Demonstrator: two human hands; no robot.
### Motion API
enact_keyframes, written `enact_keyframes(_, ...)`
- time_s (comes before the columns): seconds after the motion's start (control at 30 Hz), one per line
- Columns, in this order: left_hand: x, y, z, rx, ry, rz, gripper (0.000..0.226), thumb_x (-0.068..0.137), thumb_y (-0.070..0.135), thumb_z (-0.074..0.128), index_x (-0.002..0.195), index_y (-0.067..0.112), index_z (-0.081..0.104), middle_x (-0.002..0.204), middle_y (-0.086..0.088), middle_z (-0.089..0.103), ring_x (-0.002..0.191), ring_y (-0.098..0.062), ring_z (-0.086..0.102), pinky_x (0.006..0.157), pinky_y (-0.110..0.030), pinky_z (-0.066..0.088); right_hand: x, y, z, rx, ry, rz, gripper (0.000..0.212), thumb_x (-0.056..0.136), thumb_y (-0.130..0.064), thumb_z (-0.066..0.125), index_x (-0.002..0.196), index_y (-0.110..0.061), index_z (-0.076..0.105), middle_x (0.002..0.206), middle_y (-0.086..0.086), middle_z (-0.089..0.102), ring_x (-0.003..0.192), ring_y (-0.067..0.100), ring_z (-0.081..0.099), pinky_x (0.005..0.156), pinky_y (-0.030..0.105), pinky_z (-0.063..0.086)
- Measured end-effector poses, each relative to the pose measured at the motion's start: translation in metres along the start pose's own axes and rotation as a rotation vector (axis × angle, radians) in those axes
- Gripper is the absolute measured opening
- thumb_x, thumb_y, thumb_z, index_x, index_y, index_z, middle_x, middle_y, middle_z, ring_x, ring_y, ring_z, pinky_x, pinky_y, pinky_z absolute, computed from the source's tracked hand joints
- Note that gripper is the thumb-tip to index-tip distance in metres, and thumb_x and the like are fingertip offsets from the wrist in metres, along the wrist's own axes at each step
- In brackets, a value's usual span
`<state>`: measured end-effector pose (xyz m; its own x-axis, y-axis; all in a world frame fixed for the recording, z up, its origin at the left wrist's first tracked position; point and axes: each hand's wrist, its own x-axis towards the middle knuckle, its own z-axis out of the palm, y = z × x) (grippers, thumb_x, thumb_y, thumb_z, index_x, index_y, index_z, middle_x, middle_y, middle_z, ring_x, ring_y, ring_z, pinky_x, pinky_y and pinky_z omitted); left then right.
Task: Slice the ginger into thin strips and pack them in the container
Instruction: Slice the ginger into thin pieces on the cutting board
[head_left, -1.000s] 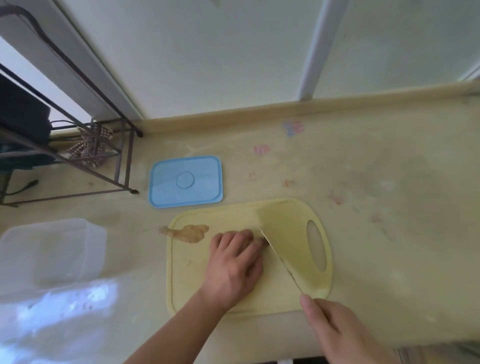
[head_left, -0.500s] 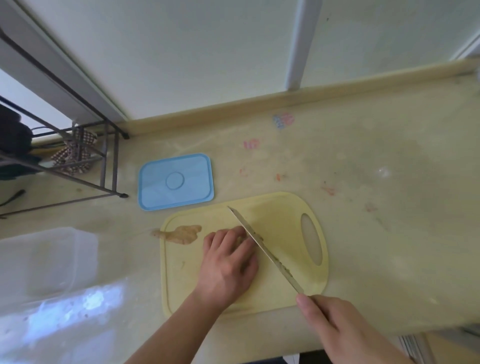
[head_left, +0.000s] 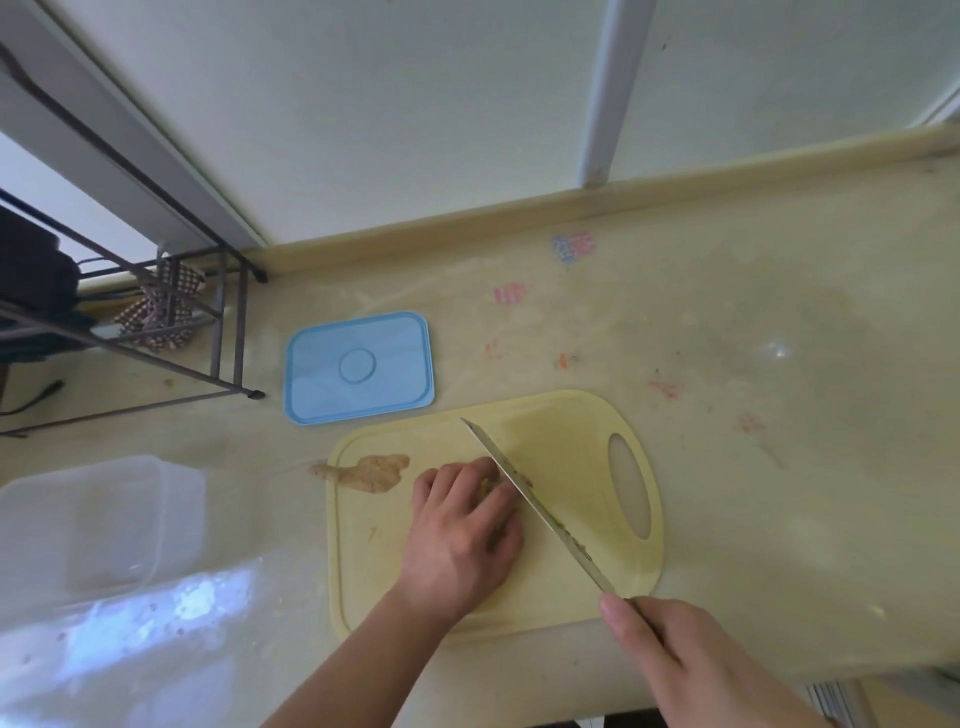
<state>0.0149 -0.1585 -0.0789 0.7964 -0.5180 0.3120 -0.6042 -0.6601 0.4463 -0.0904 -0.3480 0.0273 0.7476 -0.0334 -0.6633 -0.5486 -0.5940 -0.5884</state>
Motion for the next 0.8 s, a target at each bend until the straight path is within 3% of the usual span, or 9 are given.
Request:
enact_keyframes(0.2,0.000,0.000,0.001,0.001,-0.010,-0.002,0.017,0.082,0.017,0.071,0.098,0.017,0.074,0.109,-0.003,0.065,0.091,-0.029,0.060,0.079,-0.045,0.044,0.008,0.000,0.003,-0.029,-0.012,0.026,0.055,0.083,-0.068,0.021,0.064,-0.017,0.033,0.049,-0.007,0.038,0.050,0.009,0.035,0.053,0.022,0.030)
enact_keyframes(0.37,0.000,0.000,0.000,0.019,0.003,0.023,0.022,0.082,0.017,0.069,0.104,0.018,0.074,0.104,-0.004,0.063,0.088,-0.028,0.058,0.077,-0.044,0.045,0.032,0.000,0.004,0.023,0.011,-0.067,0.057,0.082,-0.073,0.021,0.065,-0.019,0.028,0.053,-0.006,0.026,0.052,0.008,0.024,0.051,0.025,0.024)
enact_keyframes(0.53,0.000,0.001,-0.001,0.023,0.007,0.004,0.023,0.080,0.018,0.070,0.103,0.019,0.072,0.103,-0.002,0.060,0.087,-0.026,0.057,0.078,-0.043,0.045,0.029,0.004,0.004,0.123,0.011,-0.057,0.067,0.080,-0.075,0.024,0.070,-0.009,0.028,0.055,-0.005,0.020,0.049,0.011,0.021,0.046,0.023,0.020)
enact_keyframes(0.8,0.000,0.002,0.000,0.023,0.007,-0.010,0.021,0.082,0.019,0.069,0.103,0.019,0.071,0.106,-0.003,0.063,0.089,-0.027,0.057,0.079,-0.043,0.044,0.007,0.010,0.004,0.078,0.000,-0.002,0.066,0.074,-0.079,0.022,0.065,-0.014,0.030,0.053,-0.004,0.029,0.050,0.009,0.030,0.055,0.029,0.027)
